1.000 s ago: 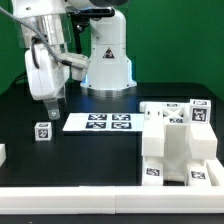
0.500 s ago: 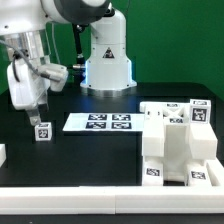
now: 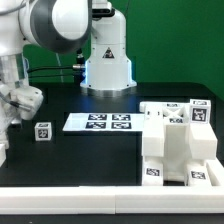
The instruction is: Assemble chair
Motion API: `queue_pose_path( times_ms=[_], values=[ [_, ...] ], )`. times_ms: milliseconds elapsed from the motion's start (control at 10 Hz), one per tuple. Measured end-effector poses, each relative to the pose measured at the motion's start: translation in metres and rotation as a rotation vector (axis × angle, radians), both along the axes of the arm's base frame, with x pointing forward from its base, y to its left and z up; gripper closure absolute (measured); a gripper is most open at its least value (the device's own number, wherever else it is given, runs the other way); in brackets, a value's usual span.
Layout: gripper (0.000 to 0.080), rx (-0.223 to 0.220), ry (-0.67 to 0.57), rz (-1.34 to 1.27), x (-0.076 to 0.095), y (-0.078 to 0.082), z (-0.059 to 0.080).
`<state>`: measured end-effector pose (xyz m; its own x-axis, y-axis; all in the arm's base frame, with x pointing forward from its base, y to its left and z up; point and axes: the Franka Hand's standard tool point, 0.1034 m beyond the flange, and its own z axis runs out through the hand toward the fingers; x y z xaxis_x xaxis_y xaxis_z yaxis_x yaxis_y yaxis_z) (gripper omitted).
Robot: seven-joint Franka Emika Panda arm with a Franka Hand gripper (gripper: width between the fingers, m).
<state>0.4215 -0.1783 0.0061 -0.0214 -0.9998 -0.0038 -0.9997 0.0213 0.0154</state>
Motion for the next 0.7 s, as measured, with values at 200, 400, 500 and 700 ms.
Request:
queue_pose_path(
  times_ms=[200, 400, 500, 700],
  values=[
    [0.0151, 0.045, 0.021, -0.017, 0.007, 0.017, 0.007],
    [0.0151, 0.049, 0.019, -0.018, 0.009, 0.018, 0.01],
    [0.0151, 0.048, 0.023, -0.018, 0.008, 0.018, 0.009],
    [0.0151, 0.048, 0.024, -0.018, 0.008, 0.017, 0.009]
  ],
)
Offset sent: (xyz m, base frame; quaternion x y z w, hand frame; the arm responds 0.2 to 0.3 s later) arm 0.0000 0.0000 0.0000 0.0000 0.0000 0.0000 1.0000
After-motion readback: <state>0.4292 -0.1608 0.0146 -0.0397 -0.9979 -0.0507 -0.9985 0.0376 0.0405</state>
